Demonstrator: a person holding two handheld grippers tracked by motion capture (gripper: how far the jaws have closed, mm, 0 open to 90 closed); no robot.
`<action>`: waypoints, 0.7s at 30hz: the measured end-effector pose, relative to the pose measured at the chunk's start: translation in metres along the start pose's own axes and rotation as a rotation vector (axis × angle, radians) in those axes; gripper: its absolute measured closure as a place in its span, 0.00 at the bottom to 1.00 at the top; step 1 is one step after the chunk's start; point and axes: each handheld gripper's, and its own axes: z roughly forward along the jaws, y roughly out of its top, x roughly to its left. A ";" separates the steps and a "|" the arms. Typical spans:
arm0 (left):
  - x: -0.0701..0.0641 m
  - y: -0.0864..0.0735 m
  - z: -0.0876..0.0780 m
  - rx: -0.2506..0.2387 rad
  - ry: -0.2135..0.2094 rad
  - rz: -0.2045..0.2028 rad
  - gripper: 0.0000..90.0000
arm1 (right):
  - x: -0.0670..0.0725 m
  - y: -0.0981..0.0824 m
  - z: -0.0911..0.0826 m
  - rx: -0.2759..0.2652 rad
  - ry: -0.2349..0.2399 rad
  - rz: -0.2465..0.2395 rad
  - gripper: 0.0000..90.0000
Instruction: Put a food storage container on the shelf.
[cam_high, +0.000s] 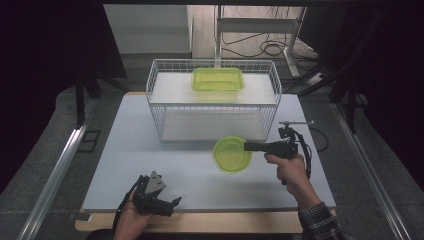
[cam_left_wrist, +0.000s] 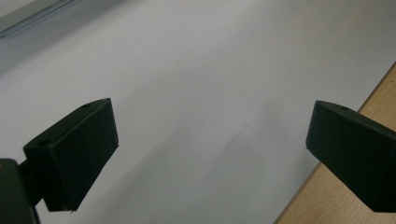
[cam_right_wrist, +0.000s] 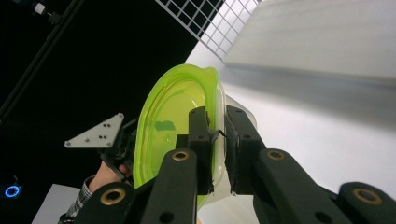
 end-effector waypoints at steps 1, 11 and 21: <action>0.000 0.000 0.000 0.000 0.000 0.000 0.02 | 0.002 0.002 0.000 -0.002 -0.001 -0.004 0.90; 0.001 0.000 0.000 0.003 -0.001 -0.002 0.02 | 0.012 0.020 -0.002 -0.030 0.003 -0.016 0.90; 0.001 0.000 0.000 0.003 0.000 -0.002 0.02 | 0.023 0.041 -0.006 -0.059 0.006 -0.023 0.90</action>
